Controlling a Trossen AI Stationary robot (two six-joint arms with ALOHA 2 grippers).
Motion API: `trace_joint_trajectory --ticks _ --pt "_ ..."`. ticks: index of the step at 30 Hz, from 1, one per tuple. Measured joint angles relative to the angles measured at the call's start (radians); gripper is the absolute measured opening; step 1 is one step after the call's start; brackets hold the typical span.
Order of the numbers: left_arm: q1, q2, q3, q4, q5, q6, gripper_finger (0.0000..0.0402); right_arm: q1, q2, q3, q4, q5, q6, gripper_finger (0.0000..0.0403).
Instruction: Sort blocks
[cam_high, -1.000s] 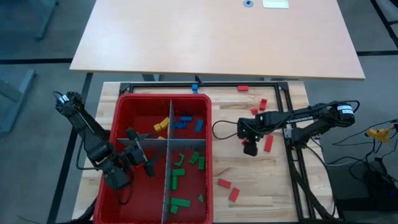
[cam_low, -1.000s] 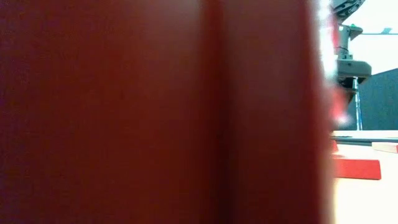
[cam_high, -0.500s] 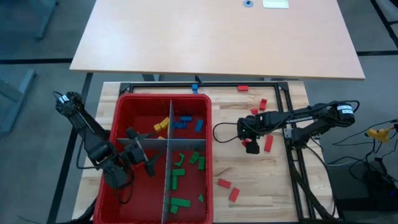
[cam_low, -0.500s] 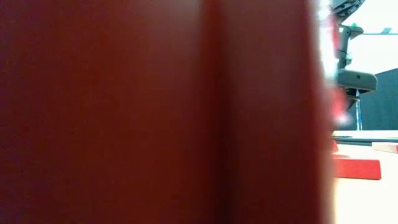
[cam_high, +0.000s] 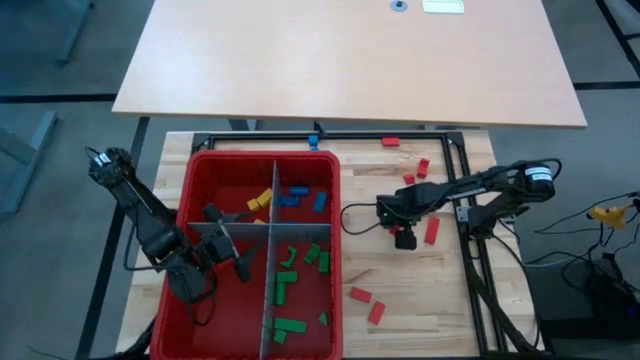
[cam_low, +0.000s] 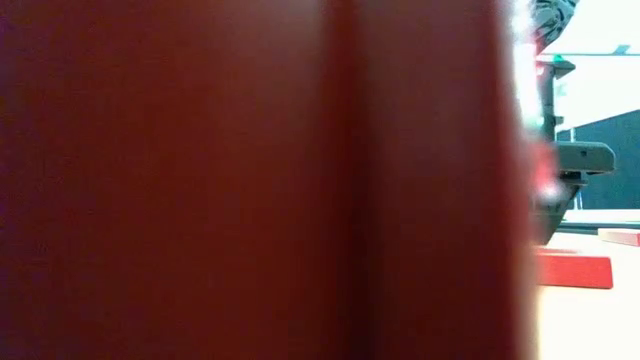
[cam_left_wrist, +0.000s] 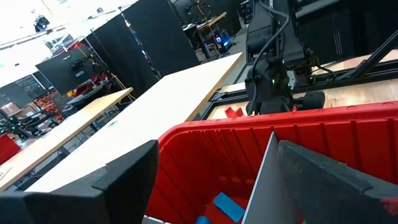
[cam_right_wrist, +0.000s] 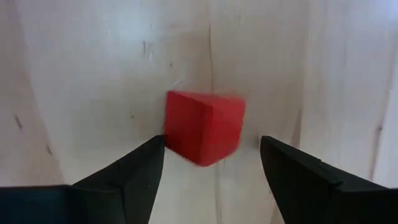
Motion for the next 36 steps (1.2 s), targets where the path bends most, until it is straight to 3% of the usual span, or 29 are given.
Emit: trace_joint_trajectory --ticks 12,24,36 --pt "0.000 0.000 0.000 -0.001 0.000 0.000 0.0315 0.000 0.041 0.012 0.014 -0.001 0.093 0.0248" --pt "0.000 0.000 0.000 -0.004 0.025 0.004 0.0315 0.000 0.044 0.037 0.027 -0.098 0.530 0.0247" --pt "0.000 0.000 0.000 -0.006 0.036 0.005 0.0315 -0.001 0.044 0.038 0.052 -0.106 0.886 0.0257"
